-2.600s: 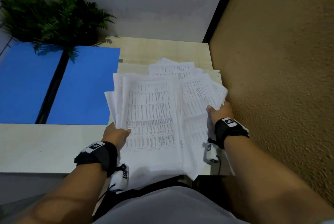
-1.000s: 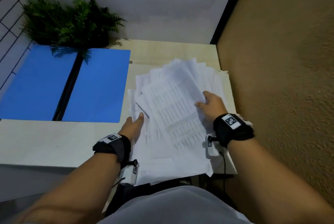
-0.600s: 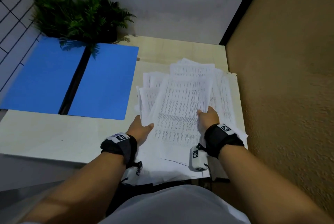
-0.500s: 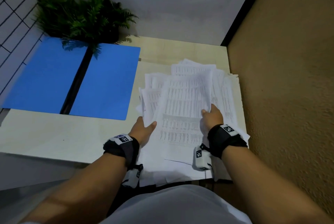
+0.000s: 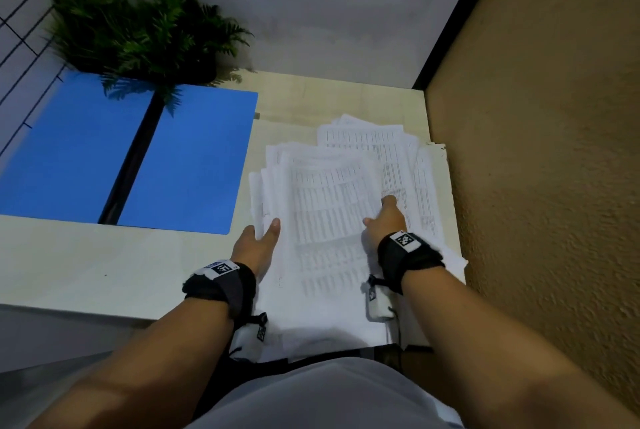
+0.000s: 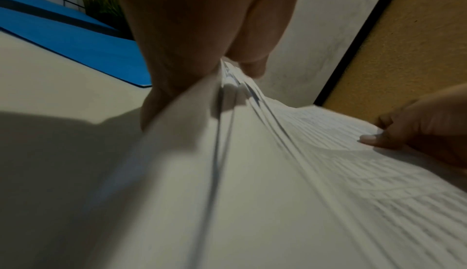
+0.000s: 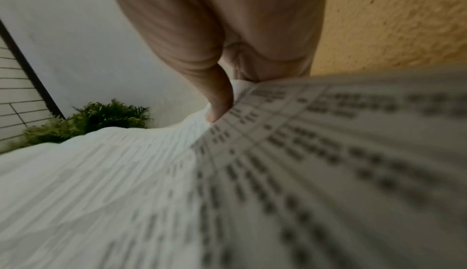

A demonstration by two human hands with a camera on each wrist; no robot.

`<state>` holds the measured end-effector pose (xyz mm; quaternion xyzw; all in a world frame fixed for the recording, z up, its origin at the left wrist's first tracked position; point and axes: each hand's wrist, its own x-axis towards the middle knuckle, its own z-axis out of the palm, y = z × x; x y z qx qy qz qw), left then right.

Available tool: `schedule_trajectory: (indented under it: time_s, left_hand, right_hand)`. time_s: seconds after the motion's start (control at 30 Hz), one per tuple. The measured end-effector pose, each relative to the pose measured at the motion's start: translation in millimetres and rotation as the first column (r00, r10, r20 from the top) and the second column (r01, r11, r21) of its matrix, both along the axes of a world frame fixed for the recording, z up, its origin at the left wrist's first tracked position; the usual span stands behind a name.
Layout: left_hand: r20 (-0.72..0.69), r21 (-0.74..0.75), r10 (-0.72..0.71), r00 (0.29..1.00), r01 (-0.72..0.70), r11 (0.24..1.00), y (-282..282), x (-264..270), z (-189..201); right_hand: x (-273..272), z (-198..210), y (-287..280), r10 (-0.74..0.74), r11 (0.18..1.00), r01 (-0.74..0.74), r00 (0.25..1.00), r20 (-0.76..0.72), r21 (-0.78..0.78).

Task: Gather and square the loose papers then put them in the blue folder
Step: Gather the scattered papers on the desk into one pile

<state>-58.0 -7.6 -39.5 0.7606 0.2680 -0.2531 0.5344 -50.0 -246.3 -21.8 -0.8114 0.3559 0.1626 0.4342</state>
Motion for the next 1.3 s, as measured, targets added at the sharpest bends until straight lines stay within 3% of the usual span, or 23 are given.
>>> schedule_trajectory:
  time_s: [0.03, 0.1, 0.17, 0.2, 0.3, 0.37, 0.4, 0.5, 0.63, 0.73, 0.8, 0.93, 1.13, 1.3]
  left_hand:
    - [-0.007, -0.017, 0.013, 1.000, -0.014, 1.000, 1, 0, -3]
    - [-0.026, -0.067, 0.009, 1.000, -0.011, 0.998, 2, 0, -5]
    - [0.004, -0.035, -0.063, 0.998, 0.063, 0.997, 2, 0, -6]
    - [0.017, 0.010, -0.097, 0.995, 0.097, 0.995, 1, 0, -7]
    - [0.026, 0.021, -0.112, 0.993, 0.111, 0.994, 5, 3, -11]
    - [0.013, -0.030, -0.088, 0.996, 0.088, 0.996, 9, 6, -13]
    - [0.002, -0.044, -0.077, 0.997, 0.077, 0.996, 12, 7, -15]
    - [-0.001, -0.049, -0.091, 0.996, 0.091, 0.995, 20, 10, -21]
    - [-0.003, -0.037, -0.088, 0.996, 0.088, 0.995, 29, 13, -22]
    - [0.009, -0.066, -0.061, 0.998, 0.061, 0.996, 29, 11, -21]
    - [0.020, -0.090, -0.061, 0.998, 0.063, 0.994, 27, 9, -23]
    - [0.018, -0.097, -0.059, 0.998, 0.061, 0.993, 26, 8, -24]
    - [0.032, -0.107, -0.076, 0.997, 0.079, 0.991, 22, 7, -23]
    - [0.035, -0.133, -0.138, 0.990, 0.141, 0.981, 15, 8, -18]
  right_hand:
    - [-2, -2, 10, -0.129, 0.986, 0.129, 0.992, -0.006, 0.108]
    - [-4, -6, 24, -0.205, 0.956, 0.213, 0.977, -0.062, 0.202]
    - [-5, -8, 28, -0.035, 0.986, 0.040, 0.999, -0.038, 0.161]
    - [-5, -9, 24, -0.004, 0.997, 0.002, 0.999, 0.032, 0.074]
    - [7, -1, -9, -0.180, 0.959, 0.219, 0.961, 0.210, -0.179]
    - [12, 3, -40, -0.244, 0.911, 0.285, 0.955, 0.168, -0.299]
    - [14, 0, -53, -0.260, 0.927, 0.284, 0.958, 0.124, -0.246]
    - [16, -8, -69, -0.360, 0.929, 0.348, 0.929, 0.087, 0.130]
    - [14, -11, -65, -0.264, 0.942, 0.229, 0.957, 0.120, 0.246]
    - [11, -16, -59, -0.310, 0.919, 0.249, 0.936, 0.167, 0.307]
    - [10, -16, -58, -0.365, 0.915, 0.306, 0.905, 0.218, 0.264]
    - [-2, 16, -66, -0.422, 0.905, 0.400, 0.814, 0.398, 0.143]
    - [-25, 93, -80, -0.275, 0.928, 0.373, 0.713, 0.645, -0.018]
    - [-38, 169, -76, -0.225, 0.921, 0.389, 0.514, 0.828, 0.009]
